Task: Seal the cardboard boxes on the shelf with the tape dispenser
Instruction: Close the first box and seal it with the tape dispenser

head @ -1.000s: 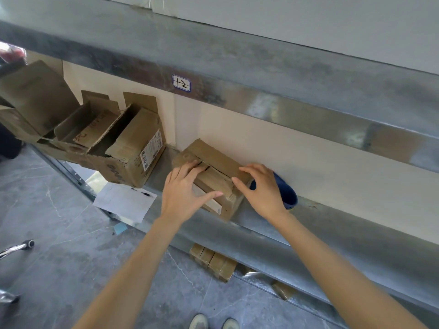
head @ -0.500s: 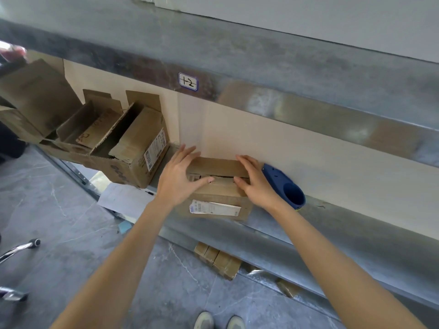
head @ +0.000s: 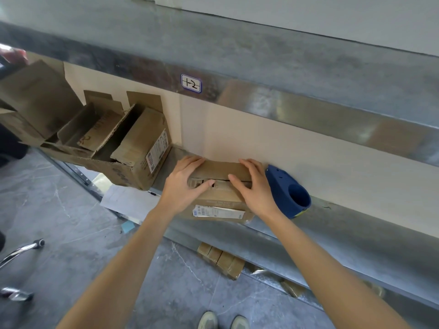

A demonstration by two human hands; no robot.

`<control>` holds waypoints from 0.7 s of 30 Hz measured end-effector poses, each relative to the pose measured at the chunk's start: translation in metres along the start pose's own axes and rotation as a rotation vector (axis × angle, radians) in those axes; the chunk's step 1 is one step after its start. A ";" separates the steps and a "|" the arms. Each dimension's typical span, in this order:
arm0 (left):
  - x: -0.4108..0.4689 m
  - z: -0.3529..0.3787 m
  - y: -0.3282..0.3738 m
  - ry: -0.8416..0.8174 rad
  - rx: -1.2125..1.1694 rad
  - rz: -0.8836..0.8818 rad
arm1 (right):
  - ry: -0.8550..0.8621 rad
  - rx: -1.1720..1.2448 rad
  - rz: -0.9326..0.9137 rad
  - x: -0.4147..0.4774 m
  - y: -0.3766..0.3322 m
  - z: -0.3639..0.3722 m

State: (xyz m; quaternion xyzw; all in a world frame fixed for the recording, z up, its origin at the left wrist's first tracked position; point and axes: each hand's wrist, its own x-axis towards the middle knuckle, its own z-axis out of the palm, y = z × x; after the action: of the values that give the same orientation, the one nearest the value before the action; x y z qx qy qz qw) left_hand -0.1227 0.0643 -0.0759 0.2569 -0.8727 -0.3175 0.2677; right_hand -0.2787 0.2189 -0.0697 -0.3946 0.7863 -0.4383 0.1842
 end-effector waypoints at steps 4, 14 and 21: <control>-0.001 -0.003 -0.001 -0.069 0.078 0.039 | -0.048 -0.058 -0.027 0.001 0.002 -0.003; -0.002 -0.008 0.000 -0.140 0.119 0.051 | -0.104 -0.143 -0.067 -0.002 -0.003 -0.008; -0.010 -0.007 -0.003 -0.095 0.029 0.045 | -0.066 -0.075 -0.134 -0.008 -0.001 -0.005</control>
State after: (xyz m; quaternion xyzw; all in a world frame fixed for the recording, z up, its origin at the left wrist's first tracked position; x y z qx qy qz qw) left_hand -0.1100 0.0659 -0.0760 0.2255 -0.8945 -0.3106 0.2292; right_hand -0.2763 0.2276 -0.0668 -0.4673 0.7674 -0.4068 0.1652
